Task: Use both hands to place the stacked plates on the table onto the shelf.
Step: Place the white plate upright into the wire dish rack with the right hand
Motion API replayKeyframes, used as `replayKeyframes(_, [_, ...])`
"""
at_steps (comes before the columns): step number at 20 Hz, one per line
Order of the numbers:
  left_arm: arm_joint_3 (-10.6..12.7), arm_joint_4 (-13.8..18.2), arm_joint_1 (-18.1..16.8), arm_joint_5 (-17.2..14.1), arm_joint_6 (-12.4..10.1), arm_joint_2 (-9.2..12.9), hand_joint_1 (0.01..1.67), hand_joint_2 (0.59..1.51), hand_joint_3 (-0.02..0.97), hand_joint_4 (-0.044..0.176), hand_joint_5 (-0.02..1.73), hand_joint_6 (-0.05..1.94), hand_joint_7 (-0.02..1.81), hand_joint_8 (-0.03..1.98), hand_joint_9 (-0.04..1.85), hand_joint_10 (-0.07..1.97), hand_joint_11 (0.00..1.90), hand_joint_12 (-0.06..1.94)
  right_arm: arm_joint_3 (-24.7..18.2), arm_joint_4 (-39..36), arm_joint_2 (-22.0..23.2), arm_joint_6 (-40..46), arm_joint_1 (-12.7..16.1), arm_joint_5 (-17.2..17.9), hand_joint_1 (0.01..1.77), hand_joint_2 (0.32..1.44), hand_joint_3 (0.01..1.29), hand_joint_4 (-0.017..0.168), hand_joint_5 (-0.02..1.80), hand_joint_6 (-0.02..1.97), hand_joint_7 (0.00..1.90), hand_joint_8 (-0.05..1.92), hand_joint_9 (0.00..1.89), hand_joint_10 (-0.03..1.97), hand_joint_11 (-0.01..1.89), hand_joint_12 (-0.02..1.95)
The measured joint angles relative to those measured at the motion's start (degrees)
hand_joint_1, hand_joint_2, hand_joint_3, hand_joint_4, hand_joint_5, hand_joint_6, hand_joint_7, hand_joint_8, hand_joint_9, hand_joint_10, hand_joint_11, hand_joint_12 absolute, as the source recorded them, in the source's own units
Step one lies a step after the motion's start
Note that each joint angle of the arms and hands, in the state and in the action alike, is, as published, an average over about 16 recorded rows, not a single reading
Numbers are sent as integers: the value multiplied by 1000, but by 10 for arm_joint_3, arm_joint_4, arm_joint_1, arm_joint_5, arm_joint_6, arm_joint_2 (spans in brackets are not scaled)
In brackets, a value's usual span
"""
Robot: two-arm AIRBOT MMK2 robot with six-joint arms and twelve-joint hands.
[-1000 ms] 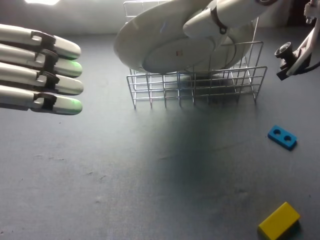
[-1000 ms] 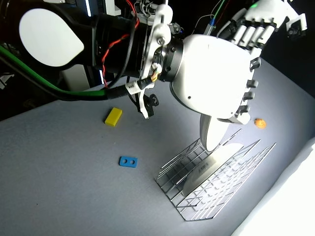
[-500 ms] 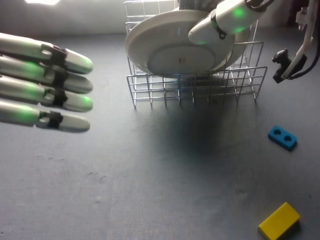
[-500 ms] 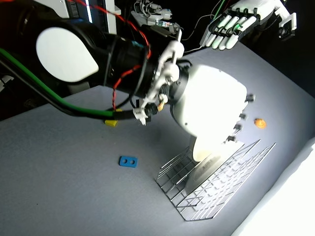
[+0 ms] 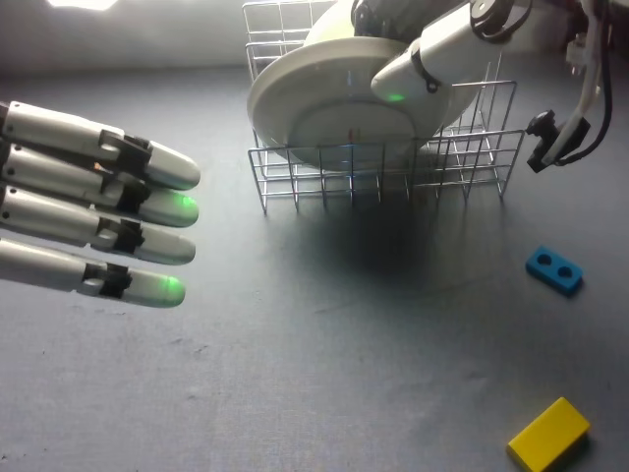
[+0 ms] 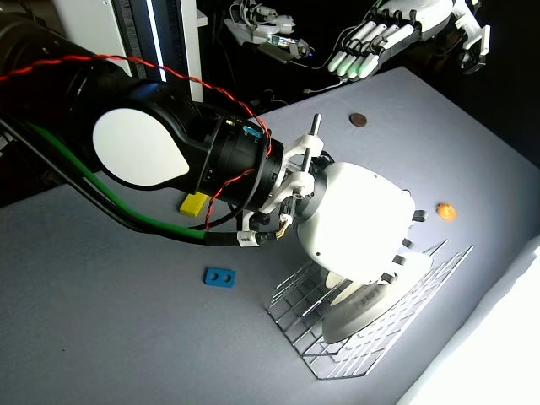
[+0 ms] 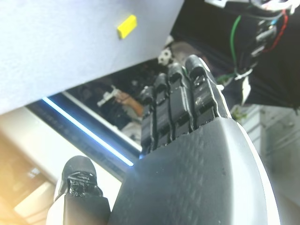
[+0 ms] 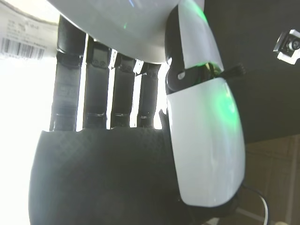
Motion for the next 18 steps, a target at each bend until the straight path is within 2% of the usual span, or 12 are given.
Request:
replayKeyframes(6, [-3, 2, -5, -6, -8, 0, 14, 1107, 13, 0, 224, 9, 234, -4, 207, 12, 23, 373, 8, 1, -6, -7, -15, 20, 1210, 1071, 11, 7, 895, 1010, 936, 1002, 841, 748, 637, 1432])
replayKeyframes(14, [-2, -9, -11, -8, -13, 1, 14, 1107, 12, 0, 235, 8, 250, -4, 224, 12, 22, 401, 7, -1, -7, -22, -27, 41, 1174, 1130, 11, -3, 816, 1086, 849, 761, 719, 760, 548, 1466])
replayKeyframes(18, [-4, -14, -12, -7, -13, 1, 14, 1109, 12, 0, 243, 8, 256, -4, 230, 12, 22, 410, 3, -2, -4, -27, -27, 52, 1154, 1135, 11, -7, 740, 1012, 797, 585, 640, 746, 442, 1477])
